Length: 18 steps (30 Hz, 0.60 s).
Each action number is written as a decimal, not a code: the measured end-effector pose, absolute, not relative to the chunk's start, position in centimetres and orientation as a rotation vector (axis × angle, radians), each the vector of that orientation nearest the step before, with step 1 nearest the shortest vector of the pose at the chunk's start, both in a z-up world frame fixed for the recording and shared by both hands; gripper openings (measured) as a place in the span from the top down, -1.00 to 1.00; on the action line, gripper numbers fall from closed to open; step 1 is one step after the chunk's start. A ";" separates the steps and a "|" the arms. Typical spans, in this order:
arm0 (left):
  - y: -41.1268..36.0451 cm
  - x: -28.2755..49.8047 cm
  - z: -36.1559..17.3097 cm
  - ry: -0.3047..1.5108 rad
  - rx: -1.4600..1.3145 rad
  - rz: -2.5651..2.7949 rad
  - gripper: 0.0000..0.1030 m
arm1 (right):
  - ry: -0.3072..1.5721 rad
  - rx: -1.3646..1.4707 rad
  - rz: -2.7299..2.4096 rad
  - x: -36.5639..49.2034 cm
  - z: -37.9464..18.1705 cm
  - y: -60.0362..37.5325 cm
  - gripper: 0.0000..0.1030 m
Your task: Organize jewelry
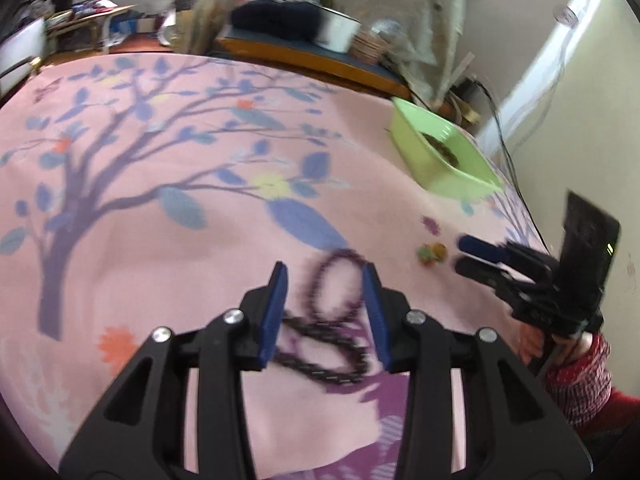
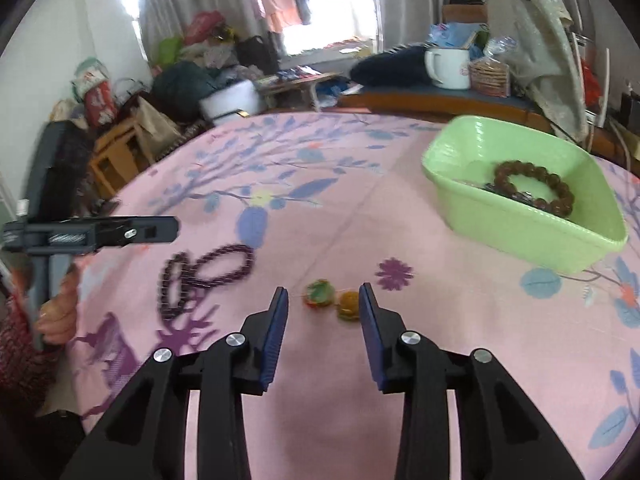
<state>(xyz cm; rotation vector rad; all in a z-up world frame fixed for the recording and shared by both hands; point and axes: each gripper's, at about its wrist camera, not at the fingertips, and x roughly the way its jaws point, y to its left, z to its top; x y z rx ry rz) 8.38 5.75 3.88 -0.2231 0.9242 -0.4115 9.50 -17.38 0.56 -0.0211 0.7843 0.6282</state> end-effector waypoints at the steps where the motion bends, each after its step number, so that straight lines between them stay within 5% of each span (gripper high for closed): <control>1: 4.8 8.4 3.9 0.926 -0.208 -0.435 0.29 | 0.796 -0.036 0.612 9.7 0.5 -17.5 0.83; 14: -6.5 11.2 1.1 0.954 0.058 -0.534 0.31 | 0.845 -0.157 0.581 10.0 -1.1 -18.3 0.83; 16: -6.1 11.6 0.6 0.957 0.051 -0.528 0.75 | 0.840 -0.187 0.592 10.4 -1.1 -17.5 0.83; 18: -5.3 11.9 0.5 0.967 0.020 -0.533 0.88 | 0.837 -0.216 0.601 10.7 -1.0 -16.8 0.83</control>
